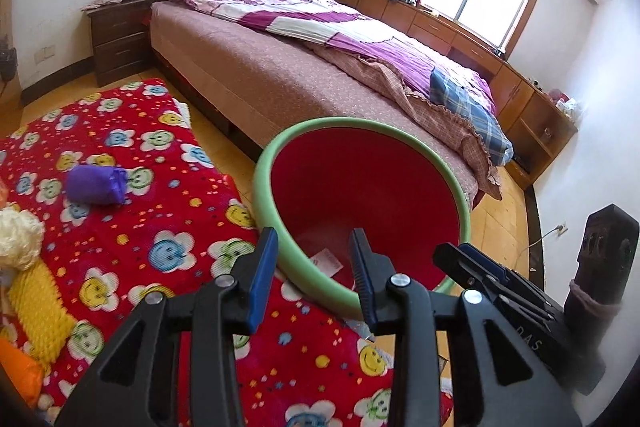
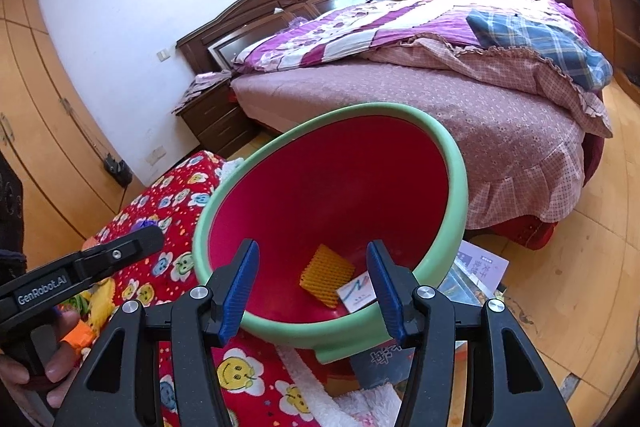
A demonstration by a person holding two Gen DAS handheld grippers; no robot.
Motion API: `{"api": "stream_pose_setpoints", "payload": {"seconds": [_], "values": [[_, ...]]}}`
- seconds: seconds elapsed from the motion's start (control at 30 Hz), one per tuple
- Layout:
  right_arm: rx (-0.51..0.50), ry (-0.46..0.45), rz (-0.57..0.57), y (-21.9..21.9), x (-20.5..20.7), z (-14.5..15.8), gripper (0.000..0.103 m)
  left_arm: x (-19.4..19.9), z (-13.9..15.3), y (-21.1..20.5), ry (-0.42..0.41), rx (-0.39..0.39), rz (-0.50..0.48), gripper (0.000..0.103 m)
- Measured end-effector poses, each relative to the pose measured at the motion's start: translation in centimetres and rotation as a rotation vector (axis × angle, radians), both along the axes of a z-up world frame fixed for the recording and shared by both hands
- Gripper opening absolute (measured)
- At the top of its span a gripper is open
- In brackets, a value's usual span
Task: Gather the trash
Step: 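Move both tools back over the items on the bedspread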
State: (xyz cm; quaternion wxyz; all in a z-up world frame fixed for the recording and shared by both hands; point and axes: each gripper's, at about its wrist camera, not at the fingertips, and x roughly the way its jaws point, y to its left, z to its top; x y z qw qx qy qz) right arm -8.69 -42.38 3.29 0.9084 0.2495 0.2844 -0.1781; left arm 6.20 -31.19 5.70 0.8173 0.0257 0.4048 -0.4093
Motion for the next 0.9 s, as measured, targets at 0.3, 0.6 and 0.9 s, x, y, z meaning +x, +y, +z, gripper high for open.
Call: {"api": "stream_pose_setpoints", "payload": {"seconds": [0.3, 0.6, 0.9], "values": [[0.005, -0.013, 0.030, 2.1, -0.5, 1.0, 0.058, -0.9, 1.8, 3.5, -0.022, -0.014, 0.044, 0.036], [-0.011, -0.011, 0.076, 5.2, -0.6, 1.9, 0.066, -1.6, 2.1, 7.7, -0.018, -0.028, 0.105, 0.036], [-0.015, -0.007, 0.134, 8.3, -0.1, 2.3, 0.066, -1.5, 2.3, 12.8, -0.014, -0.029, 0.206, 0.037]]}}
